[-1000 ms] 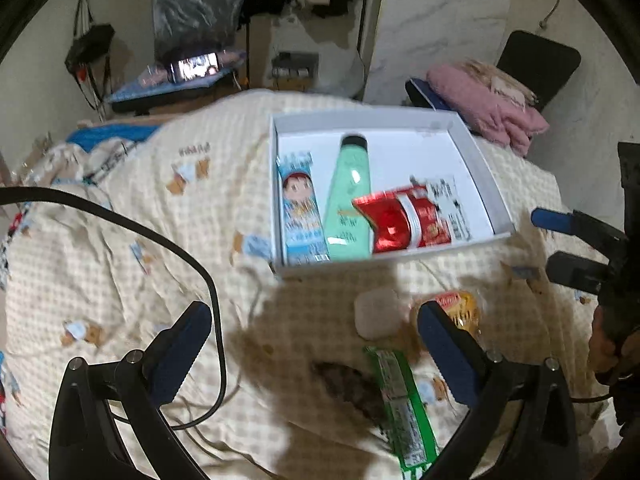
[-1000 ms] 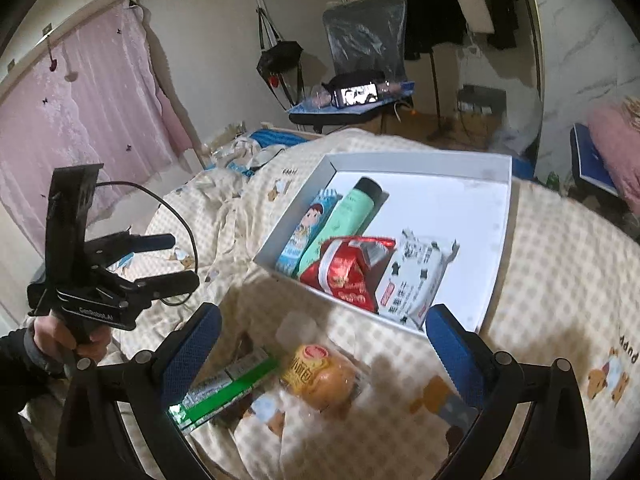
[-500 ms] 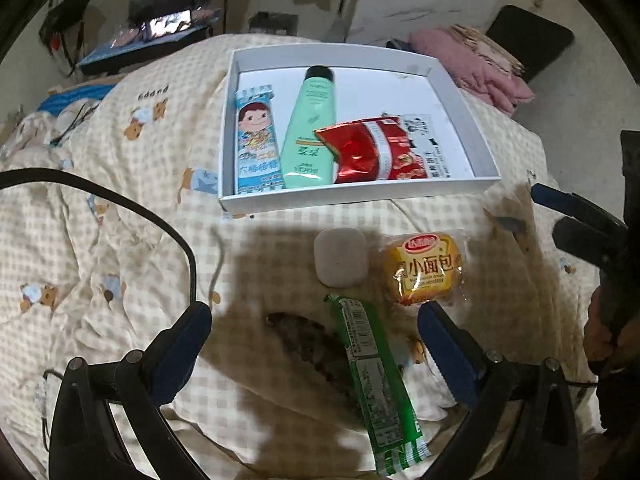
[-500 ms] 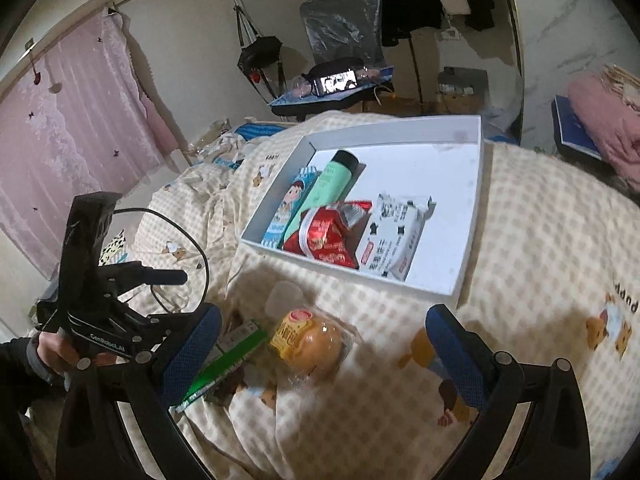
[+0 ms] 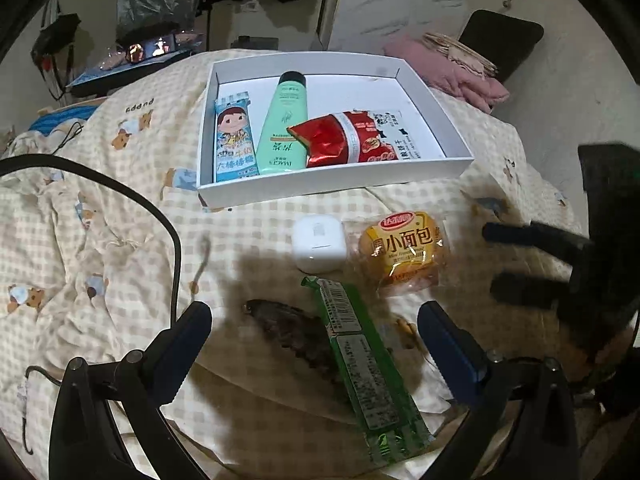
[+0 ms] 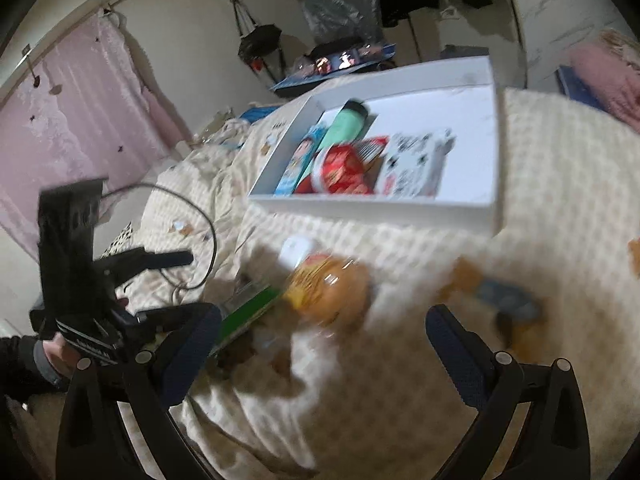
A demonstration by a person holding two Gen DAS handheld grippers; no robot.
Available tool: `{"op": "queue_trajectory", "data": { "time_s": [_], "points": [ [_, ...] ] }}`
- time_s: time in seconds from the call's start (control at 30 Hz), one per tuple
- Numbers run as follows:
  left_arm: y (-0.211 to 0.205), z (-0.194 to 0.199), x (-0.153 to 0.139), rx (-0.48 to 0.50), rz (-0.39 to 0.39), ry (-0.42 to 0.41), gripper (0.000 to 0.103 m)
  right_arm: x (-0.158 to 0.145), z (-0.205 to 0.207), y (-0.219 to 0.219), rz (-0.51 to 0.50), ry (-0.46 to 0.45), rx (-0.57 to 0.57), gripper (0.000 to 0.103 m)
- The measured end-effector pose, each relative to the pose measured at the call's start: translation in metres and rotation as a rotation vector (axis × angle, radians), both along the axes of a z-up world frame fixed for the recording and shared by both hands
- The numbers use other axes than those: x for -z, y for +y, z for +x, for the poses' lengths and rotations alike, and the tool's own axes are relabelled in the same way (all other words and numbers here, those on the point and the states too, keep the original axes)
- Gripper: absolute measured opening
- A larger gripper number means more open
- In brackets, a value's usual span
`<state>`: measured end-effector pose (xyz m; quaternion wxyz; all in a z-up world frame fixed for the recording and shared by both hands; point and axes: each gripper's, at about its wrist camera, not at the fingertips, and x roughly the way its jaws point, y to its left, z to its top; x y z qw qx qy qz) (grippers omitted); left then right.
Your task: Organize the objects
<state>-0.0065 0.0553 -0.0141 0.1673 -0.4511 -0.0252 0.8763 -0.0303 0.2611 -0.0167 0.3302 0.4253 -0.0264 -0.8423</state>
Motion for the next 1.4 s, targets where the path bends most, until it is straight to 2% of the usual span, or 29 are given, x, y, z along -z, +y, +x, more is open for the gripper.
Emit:
{"op": "queue_trajectory", "data": {
  "time_s": [0.23,0.37,0.57,0.7,0.77,0.9,0.97,1.07,1.1,1.17,1.2,1.3,1.4],
  "points": [
    [-0.001,-0.001,0.008,-0.001,0.007,-0.033,0.103,0.029,0.008,-0.014,-0.016,-0.031,-0.013,0.103],
    [-0.005,-0.001,0.007,-0.019,0.017,-0.028,0.103,0.028,0.009,-0.011,-0.014,-0.012,-0.006,0.103],
    [-0.029,0.0,-0.003,-0.083,0.143,0.006,0.103,0.028,0.009,-0.01,-0.007,-0.011,-0.006,0.103],
    [-0.044,-0.008,-0.002,-0.109,0.222,-0.046,0.103,0.028,0.008,-0.008,-0.005,-0.012,-0.008,0.103],
    [-0.046,-0.012,0.0,-0.09,0.248,-0.088,0.1,0.028,0.009,-0.009,-0.005,-0.014,-0.009,0.103],
    [-0.041,-0.015,-0.002,-0.067,0.233,-0.129,0.099,0.029,0.009,-0.009,-0.003,-0.014,-0.01,0.103],
    [-0.041,-0.018,-0.004,-0.052,0.26,-0.158,0.099,0.028,0.009,-0.009,-0.002,-0.014,-0.01,0.103],
    [-0.053,-0.022,-0.015,-0.089,0.33,-0.142,0.099,0.028,0.01,-0.009,-0.004,-0.012,-0.011,0.103],
    [-0.056,-0.023,-0.018,-0.095,0.336,-0.131,0.098,0.028,0.01,-0.009,-0.004,-0.012,-0.011,0.103],
    [-0.061,-0.026,-0.025,-0.108,0.337,-0.097,0.075,0.028,0.011,-0.01,-0.002,-0.011,-0.01,0.103],
    [-0.062,-0.028,-0.027,-0.113,0.333,-0.095,0.071,0.028,0.011,-0.01,-0.002,-0.011,-0.012,0.103],
    [-0.062,-0.033,-0.027,-0.106,0.357,-0.086,0.067,0.027,0.012,-0.008,0.001,-0.009,-0.013,0.103],
    [-0.055,-0.037,-0.026,-0.106,0.346,-0.087,0.066,0.027,0.012,-0.009,0.001,-0.009,-0.013,0.103]
  ]
}}
